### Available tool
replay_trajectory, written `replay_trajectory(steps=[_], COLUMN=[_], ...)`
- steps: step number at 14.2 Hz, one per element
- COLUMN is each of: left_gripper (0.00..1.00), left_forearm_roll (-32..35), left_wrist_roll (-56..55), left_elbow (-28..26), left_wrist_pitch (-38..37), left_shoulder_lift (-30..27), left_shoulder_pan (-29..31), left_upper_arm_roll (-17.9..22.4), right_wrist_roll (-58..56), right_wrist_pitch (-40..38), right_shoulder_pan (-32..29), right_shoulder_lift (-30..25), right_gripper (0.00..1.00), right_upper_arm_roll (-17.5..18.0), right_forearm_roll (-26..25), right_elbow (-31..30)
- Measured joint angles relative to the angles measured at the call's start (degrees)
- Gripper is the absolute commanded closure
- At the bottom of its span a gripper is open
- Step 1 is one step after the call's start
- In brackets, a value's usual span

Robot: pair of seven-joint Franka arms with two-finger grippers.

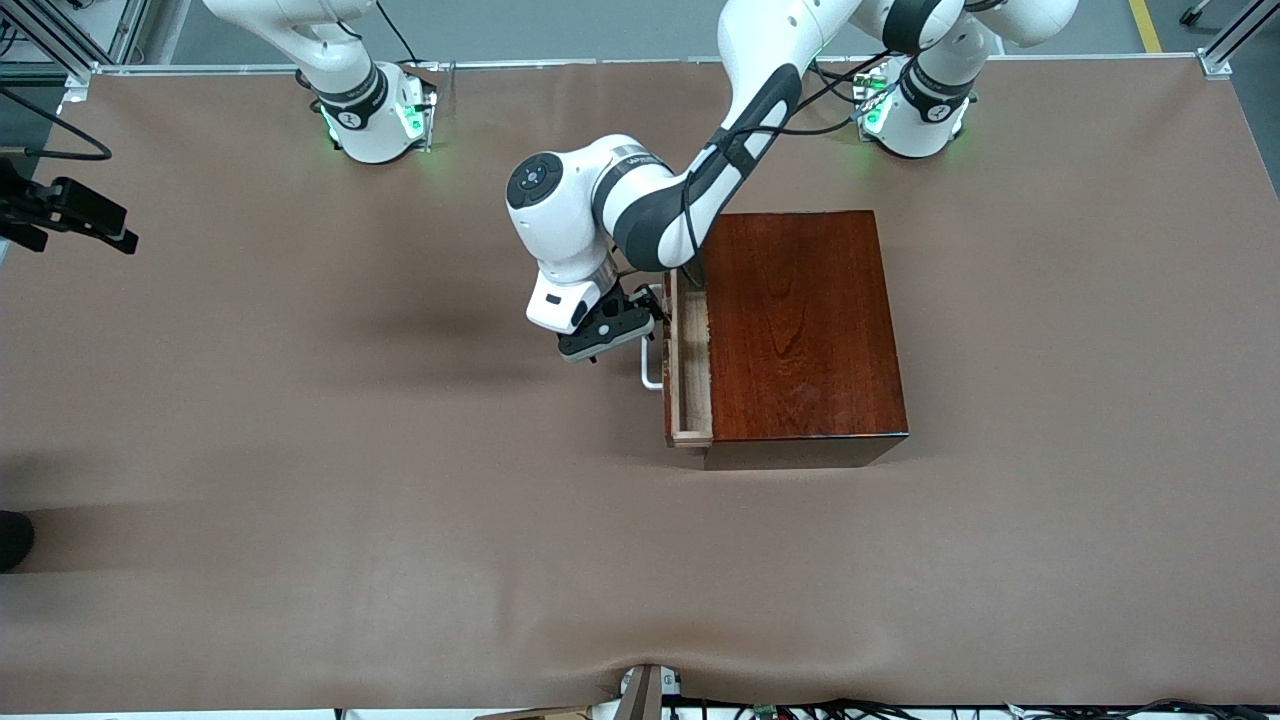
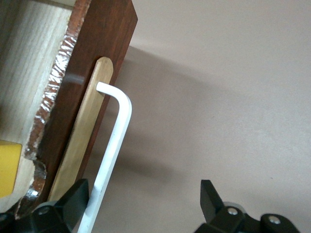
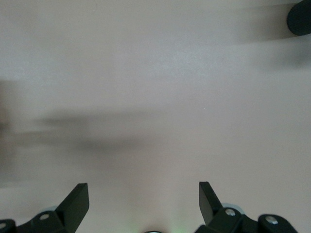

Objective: Open drawer, take yellow block, close drawer
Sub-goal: 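Pull the drawer handle outward with the left gripper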

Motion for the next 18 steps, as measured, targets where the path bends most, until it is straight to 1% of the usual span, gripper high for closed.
replay_trajectory(steps=[4,8,11,15,18], left_gripper=[0.00,0.00,0.00,0.00,0.00], left_forearm_roll=[0.0,0.0,-1.1,-2.2,-4.1], left_wrist_roll=[-1.8,-2.1,-4.0,-4.4,-6.1], left_elbow=[0.0,-0.1,-0.1,-0.1,-0.1], left_wrist_pitch=[1.9,2.2,4.9,6.5,10.9], left_shoulder_lift=[0.0,0.1,0.1,0.2,0.5], left_shoulder_pan=[-0.3,-0.3,-0.3,-0.3,-0.3], left_upper_arm_roll=[-0.1,-0.1,-0.3,-0.3,-0.4], right_wrist_roll=[0.0,0.0,0.0,0.0,0.0], right_wrist_pitch=[0.0,0.0,0.0,-0.1,-0.1], right_shoulder_pan=[0.0,-0.1,-0.9,-1.3,-1.3], right_shoulder_lift=[0.3,0.5,0.9,1.7,1.7], right_gripper=[0.00,0.00,0.00,0.00,0.00], right_upper_arm_roll=[0.0,0.0,-0.1,-0.1,0.0], right_forearm_roll=[0.0,0.0,0.0,0.0,0.0], right_elbow=[0.0,0.0,0.0,0.0,0.0])
